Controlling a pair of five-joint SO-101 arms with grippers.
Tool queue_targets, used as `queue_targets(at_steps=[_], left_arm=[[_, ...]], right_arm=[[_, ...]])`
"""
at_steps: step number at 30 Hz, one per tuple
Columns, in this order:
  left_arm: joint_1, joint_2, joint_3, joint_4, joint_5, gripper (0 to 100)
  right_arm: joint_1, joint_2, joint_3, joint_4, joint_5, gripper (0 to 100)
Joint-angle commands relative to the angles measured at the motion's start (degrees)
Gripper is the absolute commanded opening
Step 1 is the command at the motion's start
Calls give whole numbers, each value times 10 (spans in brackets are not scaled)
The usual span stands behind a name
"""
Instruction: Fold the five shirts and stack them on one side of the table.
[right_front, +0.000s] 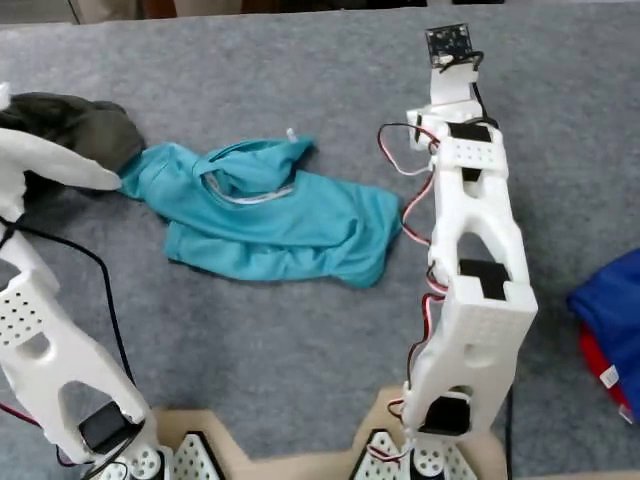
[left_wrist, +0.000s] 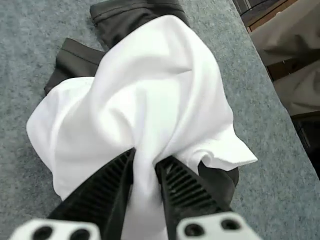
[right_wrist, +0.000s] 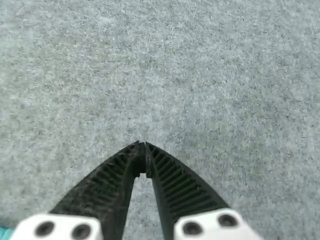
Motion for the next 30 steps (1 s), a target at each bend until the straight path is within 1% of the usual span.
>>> queue_targets(at_steps=[1,4,6,11,14,16,18,20,22,24,25,27,30], left_arm=[[31,-15,4,-6,4,65],[49,5,11,-11,-20,167],[49,29,8,-27,-17,202],[11,55,6,-62,40,206],[-15,55,5,-62,65,207],[-12,54,-8,-48,80,207],[15,59,-28,-23,84,207],[57,61,-32,-4,82,206],[105,69,-7,0,83,203],[140,94,26,-4,83,203],[149,112,41,-18,83,203],[150,154,55,-43,83,203],[124,210,56,-94,84,202]], right_arm=[[-6,-4,-16,-2,4,5],[-6,-4,-16,-2,4,5],[-6,-4,-16,-2,4,5],[-6,-4,-16,-2,4,5],[-6,-4,-16,-2,4,5],[-6,-4,-16,-2,4,5],[-8,-4,-16,-2,5,5],[-26,-3,-14,-2,24,5],[-58,-3,-11,3,61,8],[-95,-7,-7,14,105,9],[-110,-7,-9,26,124,9],[-144,-16,-26,69,144,19],[-175,-32,-57,148,149,88]])
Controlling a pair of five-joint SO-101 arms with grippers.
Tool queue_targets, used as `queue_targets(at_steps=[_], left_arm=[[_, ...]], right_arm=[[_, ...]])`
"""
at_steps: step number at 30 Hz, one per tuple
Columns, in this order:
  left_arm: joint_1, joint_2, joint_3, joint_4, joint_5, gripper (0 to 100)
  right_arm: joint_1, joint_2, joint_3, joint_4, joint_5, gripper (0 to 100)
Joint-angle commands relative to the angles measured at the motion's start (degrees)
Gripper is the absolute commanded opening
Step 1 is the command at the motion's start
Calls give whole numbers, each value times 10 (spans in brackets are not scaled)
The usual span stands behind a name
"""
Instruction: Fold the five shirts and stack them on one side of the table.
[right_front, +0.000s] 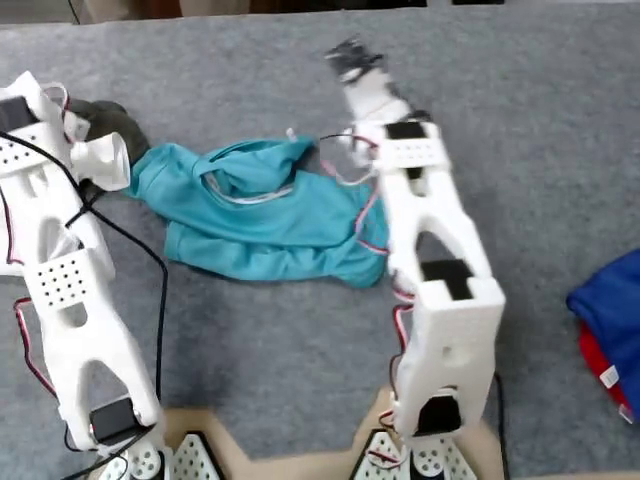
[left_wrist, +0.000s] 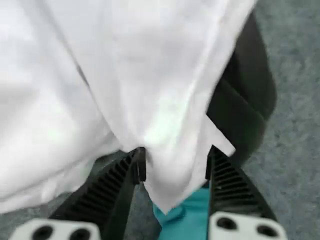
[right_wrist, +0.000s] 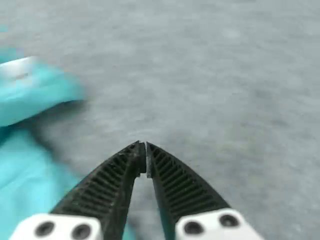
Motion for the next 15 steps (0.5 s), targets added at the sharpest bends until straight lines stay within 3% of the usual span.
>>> queue_targets(at_steps=[1,7,15], left_arm=[[-25,29,-3,-48,7,202],[-66,63,-25,-73,6,202],[-67,89,-55,-82,4,202]], right_arm=[[-39,-36,-62,90,12,115],[-109,-37,-157,207,14,193],[-194,33,-211,206,46,193]])
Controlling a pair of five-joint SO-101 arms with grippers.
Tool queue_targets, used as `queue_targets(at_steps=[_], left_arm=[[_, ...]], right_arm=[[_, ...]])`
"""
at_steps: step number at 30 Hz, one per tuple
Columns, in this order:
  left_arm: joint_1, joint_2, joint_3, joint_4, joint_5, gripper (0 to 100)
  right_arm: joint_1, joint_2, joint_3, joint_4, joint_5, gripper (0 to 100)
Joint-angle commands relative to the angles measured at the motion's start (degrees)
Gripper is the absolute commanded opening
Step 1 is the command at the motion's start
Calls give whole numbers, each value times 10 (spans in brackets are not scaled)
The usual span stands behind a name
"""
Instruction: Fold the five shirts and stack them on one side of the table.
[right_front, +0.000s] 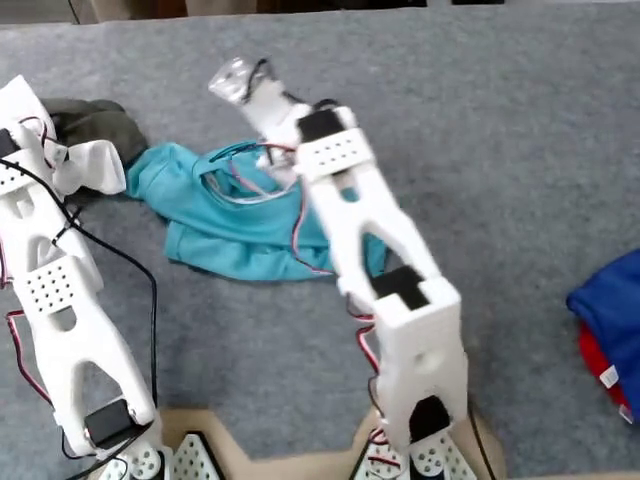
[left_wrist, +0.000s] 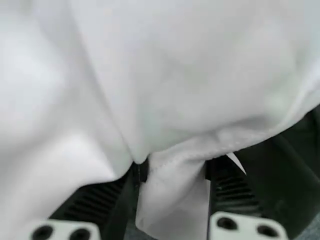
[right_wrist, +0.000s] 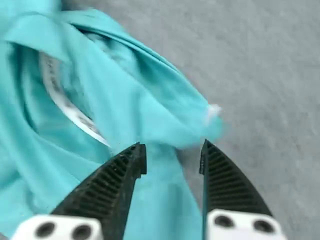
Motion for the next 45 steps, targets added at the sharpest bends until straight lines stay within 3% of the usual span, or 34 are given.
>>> queue_targets(at_steps=[1,8,14,22,27,32,37,45], left_arm=[[-6,-4,-28,-10,-1,202],[-5,-2,-28,-26,-1,202],[-18,-2,-27,-40,2,202],[-19,-2,-27,-40,2,202],[-18,-2,-27,-40,2,202],[-18,-2,-27,-40,2,202],[-18,-2,-27,-40,2,202],[-8,-2,-27,-41,-1,202]], right_arm=[[-32,19,-80,-4,6,193],[-96,118,-248,0,11,192],[-153,193,-361,62,11,192],[-141,287,-449,74,10,190],[-123,306,-497,99,9,58],[-80,307,-538,103,3,5],[-7,308,-587,128,-71,5],[153,309,-612,258,-76,5]])
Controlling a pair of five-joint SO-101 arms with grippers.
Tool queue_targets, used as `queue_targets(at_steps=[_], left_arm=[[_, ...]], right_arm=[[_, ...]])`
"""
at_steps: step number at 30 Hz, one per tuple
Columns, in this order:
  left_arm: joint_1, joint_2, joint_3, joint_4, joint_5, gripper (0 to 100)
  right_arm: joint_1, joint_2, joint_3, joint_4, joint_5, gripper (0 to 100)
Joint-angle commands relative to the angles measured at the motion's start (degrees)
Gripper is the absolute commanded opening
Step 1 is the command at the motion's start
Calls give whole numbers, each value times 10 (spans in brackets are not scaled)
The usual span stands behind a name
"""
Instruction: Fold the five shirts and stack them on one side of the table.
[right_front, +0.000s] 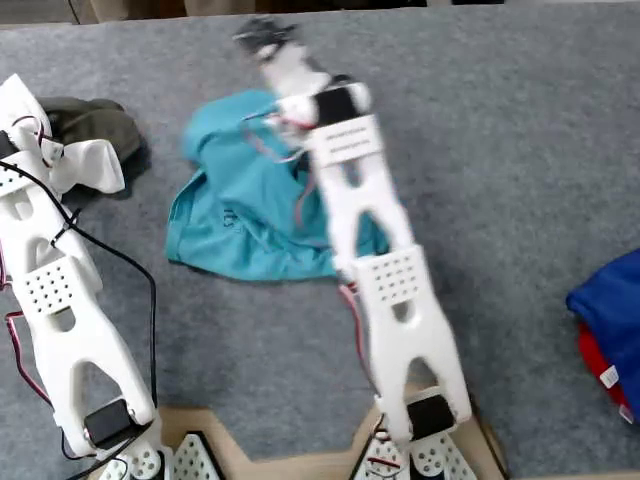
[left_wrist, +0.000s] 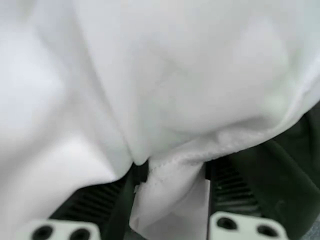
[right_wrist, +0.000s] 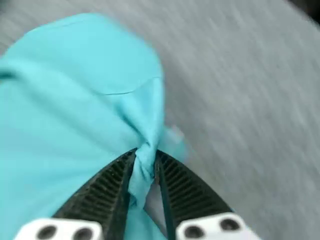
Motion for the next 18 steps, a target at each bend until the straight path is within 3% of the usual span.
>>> queue_targets(at_steps=[1,9,18], left_arm=[[-2,-6,-25,-12,-1,202],[-13,-10,-25,-11,-2,202],[-9,-10,-43,-5,-1,202]], right_arm=[[88,-6,-28,59,4,5],[275,58,-31,138,78,5],[313,125,-68,170,98,5]])
